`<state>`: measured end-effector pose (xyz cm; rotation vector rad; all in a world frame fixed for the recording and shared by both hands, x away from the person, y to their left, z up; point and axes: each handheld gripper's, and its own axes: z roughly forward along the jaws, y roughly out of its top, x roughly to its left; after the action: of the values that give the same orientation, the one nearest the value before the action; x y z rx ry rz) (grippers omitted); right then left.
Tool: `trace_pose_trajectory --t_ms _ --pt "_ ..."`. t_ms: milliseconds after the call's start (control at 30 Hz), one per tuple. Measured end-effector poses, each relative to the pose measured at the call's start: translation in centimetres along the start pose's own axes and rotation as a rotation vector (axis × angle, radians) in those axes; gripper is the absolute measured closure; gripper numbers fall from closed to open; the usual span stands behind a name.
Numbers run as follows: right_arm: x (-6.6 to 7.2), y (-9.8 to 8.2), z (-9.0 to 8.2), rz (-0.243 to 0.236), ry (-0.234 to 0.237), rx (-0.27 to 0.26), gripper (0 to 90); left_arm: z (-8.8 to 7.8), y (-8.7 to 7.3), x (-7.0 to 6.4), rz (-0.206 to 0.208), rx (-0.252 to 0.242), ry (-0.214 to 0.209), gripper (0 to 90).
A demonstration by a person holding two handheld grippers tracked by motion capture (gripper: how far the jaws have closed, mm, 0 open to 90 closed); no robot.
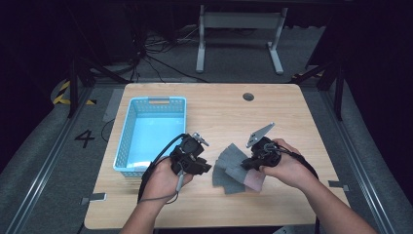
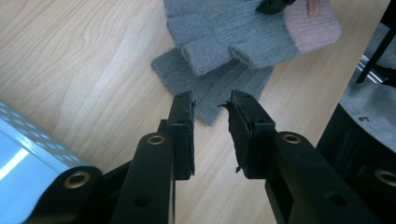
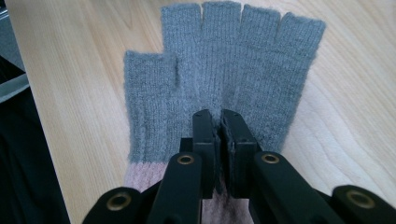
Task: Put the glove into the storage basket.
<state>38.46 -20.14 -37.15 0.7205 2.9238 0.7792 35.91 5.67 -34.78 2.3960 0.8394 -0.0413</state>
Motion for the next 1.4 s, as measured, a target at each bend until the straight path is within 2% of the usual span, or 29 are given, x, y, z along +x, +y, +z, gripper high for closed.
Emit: trace_pose_trajectory --t_ms 133,233,367,433,533,833,1000,1067,1100,1167,1200,1233,1400 --pt "0.2 -0.2 0.8 -0.01 0.01 0.017 85.1 0.2 0.0 0.0 0.005 0.008 0.005 71.7" --pt "0.3 -0.4 1.3 -0.015 0.016 0.026 85.1 0.5 0.0 0.1 0.009 0.025 0.009 77.4" --pt "0.3 -0.6 1.9 -0.022 0.025 0.039 85.1 0.8 0.0 0.2 0.005 0.037 -0.009 82.1" --pt "0.4 -0.6 2.2 -0.016 0.028 0.046 85.1 1.0 0.0 0.2 -0.01 0.037 -0.034 80.3" --pt "0.4 -0.7 2.5 -0.019 0.027 0.054 85.0 1.2 0.0 0.2 -0.021 0.042 -0.05 76.7" --pt "0.6 -1.1 3.7 -0.018 0.022 0.065 84.2 1.3 0.1 0.1 -0.005 0.042 -0.008 76.3" --pt "0.8 -1.2 3.9 -0.013 0.018 0.061 83.4 2.1 -0.2 -0.1 -0.007 0.091 -0.005 80.0" --pt "0.9 -1.2 3.9 -0.011 0.014 0.054 81.8 2.4 -0.4 -0.2 -0.01 0.097 0.009 81.7" --pt "0.9 -1.3 3.9 -0.005 0.015 0.045 81.8 2.4 -0.4 -0.2 0.01 0.089 0.003 82.7" --pt "1.0 -1.4 3.7 -0.001 0.02 0.033 81.0 2.4 -0.7 -0.4 0.092 0.068 0.001 83.8" --pt "1.0 -1.4 3.6 0.003 0.02 0.024 80.3 2.3 -0.8 -0.4 0.09 0.065 0.0 85.1" --pt "1.1 -1.5 3.4 0.005 0.02 0.017 79.3 2.3 -0.8 -0.4 0.062 0.056 -0.006 86.1" --pt "1.3 -1.9 2.0 0.021 0.012 -0.058 74.6 2.0 -1.0 -0.2 -0.003 0.028 -0.02 89.1"
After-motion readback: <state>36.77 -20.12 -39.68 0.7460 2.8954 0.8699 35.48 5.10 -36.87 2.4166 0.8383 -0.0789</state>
